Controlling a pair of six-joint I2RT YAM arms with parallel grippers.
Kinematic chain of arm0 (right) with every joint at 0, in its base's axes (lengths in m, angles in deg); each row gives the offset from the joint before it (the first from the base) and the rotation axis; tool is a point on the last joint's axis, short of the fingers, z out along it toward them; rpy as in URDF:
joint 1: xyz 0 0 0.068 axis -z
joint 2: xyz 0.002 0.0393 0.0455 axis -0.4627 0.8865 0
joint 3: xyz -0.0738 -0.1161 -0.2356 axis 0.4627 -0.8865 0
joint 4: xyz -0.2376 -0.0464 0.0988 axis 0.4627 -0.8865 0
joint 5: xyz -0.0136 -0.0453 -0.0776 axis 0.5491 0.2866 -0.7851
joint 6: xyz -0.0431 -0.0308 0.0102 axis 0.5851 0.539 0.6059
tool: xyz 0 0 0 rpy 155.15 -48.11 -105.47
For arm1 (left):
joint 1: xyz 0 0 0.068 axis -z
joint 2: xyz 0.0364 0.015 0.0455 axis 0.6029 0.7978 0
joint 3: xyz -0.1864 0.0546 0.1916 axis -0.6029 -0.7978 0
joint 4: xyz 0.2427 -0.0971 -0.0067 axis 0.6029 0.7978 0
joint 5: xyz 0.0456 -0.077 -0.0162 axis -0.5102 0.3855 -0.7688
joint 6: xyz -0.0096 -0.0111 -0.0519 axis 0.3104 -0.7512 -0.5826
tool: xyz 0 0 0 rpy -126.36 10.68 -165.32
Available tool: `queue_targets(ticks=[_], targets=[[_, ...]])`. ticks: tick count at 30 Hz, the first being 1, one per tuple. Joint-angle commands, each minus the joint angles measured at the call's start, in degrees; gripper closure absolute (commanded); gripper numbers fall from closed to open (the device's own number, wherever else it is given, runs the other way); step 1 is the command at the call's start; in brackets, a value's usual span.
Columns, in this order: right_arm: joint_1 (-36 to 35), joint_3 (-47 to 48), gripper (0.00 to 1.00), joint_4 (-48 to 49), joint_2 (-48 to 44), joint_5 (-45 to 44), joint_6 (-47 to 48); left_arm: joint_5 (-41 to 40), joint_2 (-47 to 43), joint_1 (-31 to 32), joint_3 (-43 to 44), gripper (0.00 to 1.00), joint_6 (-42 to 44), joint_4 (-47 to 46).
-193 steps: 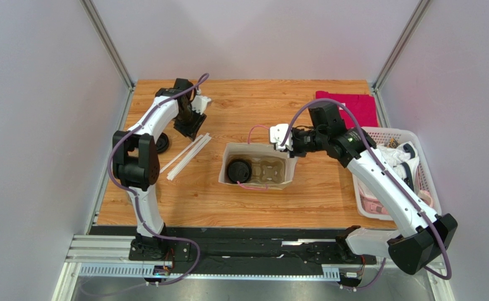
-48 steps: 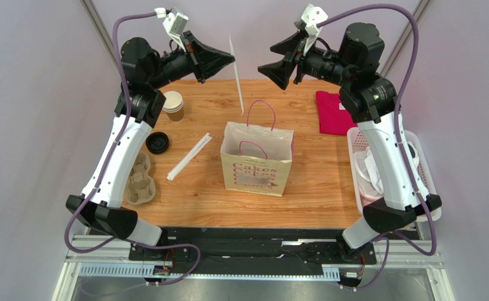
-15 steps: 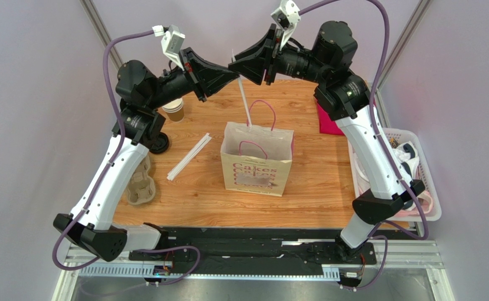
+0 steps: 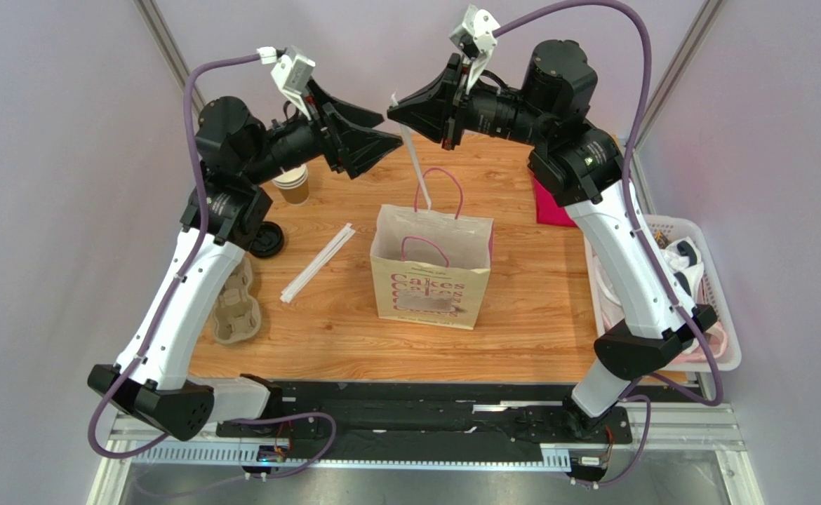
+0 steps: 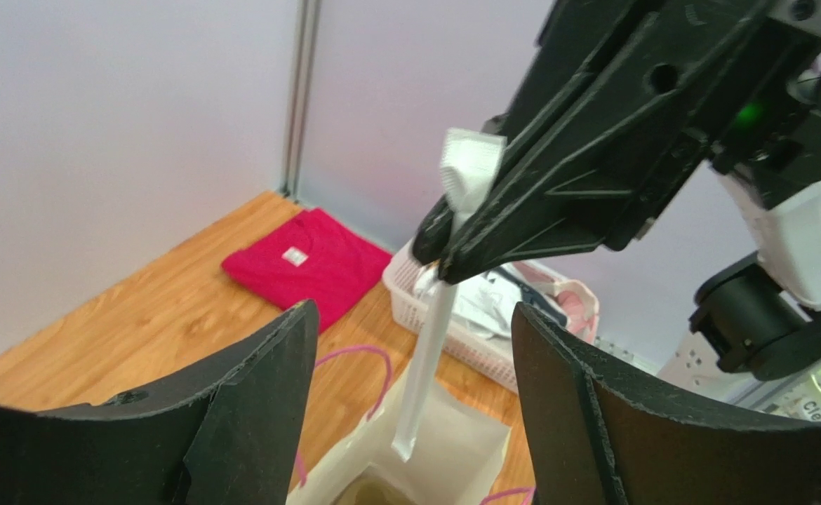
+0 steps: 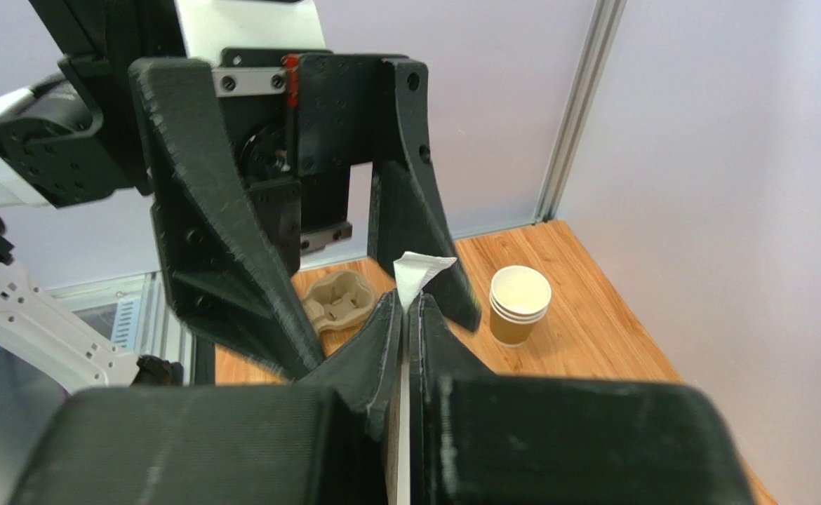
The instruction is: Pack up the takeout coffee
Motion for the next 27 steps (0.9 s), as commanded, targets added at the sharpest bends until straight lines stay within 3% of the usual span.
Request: queue_targets(ticks=[1, 3, 8, 18, 27], targets=[[0.0, -0.6, 1.0, -3.4, -4.0, -2.9, 5.5, -1.3, -2.2, -7.3, 2.4, 0.15, 2.1, 10.6], [0.0, -2.1, 1.0, -4.2, -4.7, -3.1, 6.6, -0.5, -3.0, -11.4, 1.9, 0.12, 3.9, 13.8], [0.1, -6.2, 1.0, -6.2, -6.3, -2.8, 6.3, -3.0, -7.8, -14.7, -2.8, 0.1, 10.7, 17.0], [-0.2, -18.9, 1.0, -5.2, -9.7, -2.3, 10.0, -3.5, -13.7, -14.9, -10.2, 0.09, 11.3, 17.5], [-0.5, -36.4, 1.0, 1.0, -14.9, -2.7, 11.0, -2.3, -14.6, -14.9, -12.8, 0.08, 12.1, 16.8]])
